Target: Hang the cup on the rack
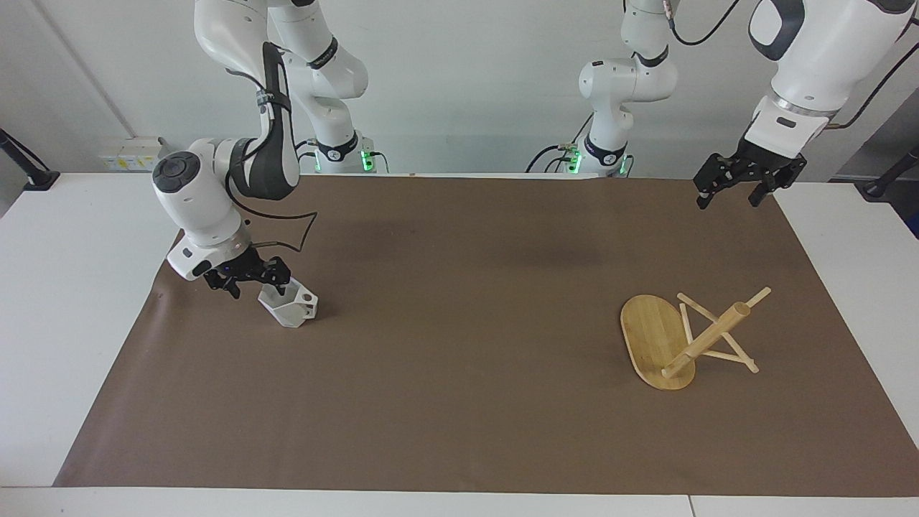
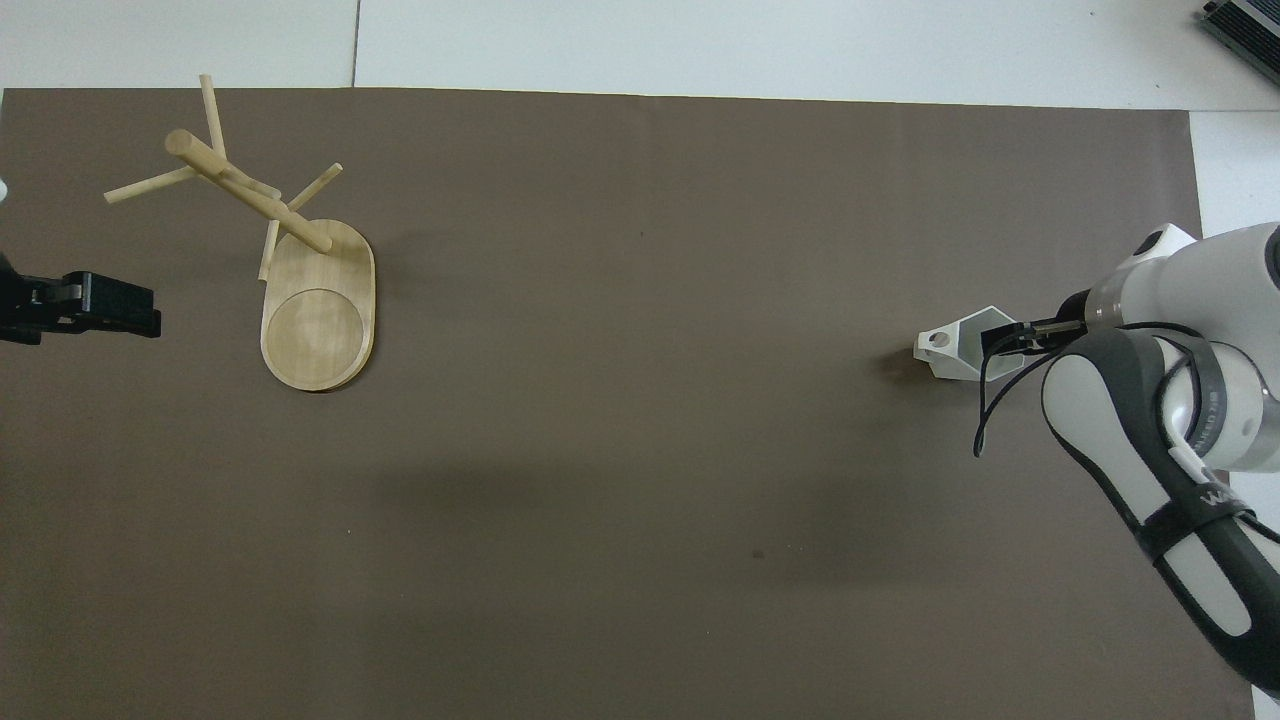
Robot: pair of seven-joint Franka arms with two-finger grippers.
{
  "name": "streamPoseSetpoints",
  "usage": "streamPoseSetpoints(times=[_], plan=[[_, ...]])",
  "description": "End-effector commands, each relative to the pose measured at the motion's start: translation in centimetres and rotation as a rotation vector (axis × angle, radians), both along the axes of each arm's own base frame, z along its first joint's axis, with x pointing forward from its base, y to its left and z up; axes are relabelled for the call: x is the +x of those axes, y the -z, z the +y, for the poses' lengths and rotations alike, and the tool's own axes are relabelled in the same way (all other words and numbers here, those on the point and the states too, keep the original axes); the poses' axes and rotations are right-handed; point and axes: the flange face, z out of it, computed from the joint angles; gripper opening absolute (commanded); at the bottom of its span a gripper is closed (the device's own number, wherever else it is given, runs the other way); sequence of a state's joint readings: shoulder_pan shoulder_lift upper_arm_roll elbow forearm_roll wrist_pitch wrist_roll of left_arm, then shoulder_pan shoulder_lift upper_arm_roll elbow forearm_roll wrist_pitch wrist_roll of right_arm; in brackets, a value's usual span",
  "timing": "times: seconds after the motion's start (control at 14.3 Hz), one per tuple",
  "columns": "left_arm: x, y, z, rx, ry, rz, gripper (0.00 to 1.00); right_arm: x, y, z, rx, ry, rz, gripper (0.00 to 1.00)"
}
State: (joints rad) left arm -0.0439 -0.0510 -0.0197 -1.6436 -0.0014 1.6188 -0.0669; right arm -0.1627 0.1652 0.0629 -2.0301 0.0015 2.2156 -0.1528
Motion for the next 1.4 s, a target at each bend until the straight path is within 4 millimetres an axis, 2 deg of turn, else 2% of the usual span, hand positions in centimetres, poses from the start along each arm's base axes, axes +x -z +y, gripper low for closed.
streamPoseSetpoints(times=[0.0,0.49,0.7,0.84,1.12,1.26,1.33], plan=[[-0.45,0.00,0.32,-0.005,-0.006,0.005,1.00,-0.83,-0.30,-0.12,0.010,0.066,0.005,1.00],[-0.45,0.00,0.32,-0.005,-0.006,0.005,1.00,-0.86,-0.36,-0.03,0.012,0.144,0.007,0.99],[-0.45,0.00,0.32,-0.005,-0.006,0.005,1.00,-0.85,-0.36,0.05,0.013,0.178,0.008,0.90],[-0.45,0.00,0.32,-0.005,-0.006,0.005,1.00,-0.87,-0.30,0.15,0.014,0.225,0.009,0.89],[-0.45,0.00,0.32,-0.005,-0.006,0.005,1.00,-0.88,-0.24,0.41,0.014,0.219,0.010,0.64],[-0.45,0.00,0.32,-0.005,-0.006,0.005,1.00,-0.85,-0.29,0.50,0.014,0.207,0.010,0.46],[-0.45,0.00,0.32,-0.005,-0.006,0.005,1.00,-0.82,-0.30,0.67,0.014,0.206,0.009,0.40]])
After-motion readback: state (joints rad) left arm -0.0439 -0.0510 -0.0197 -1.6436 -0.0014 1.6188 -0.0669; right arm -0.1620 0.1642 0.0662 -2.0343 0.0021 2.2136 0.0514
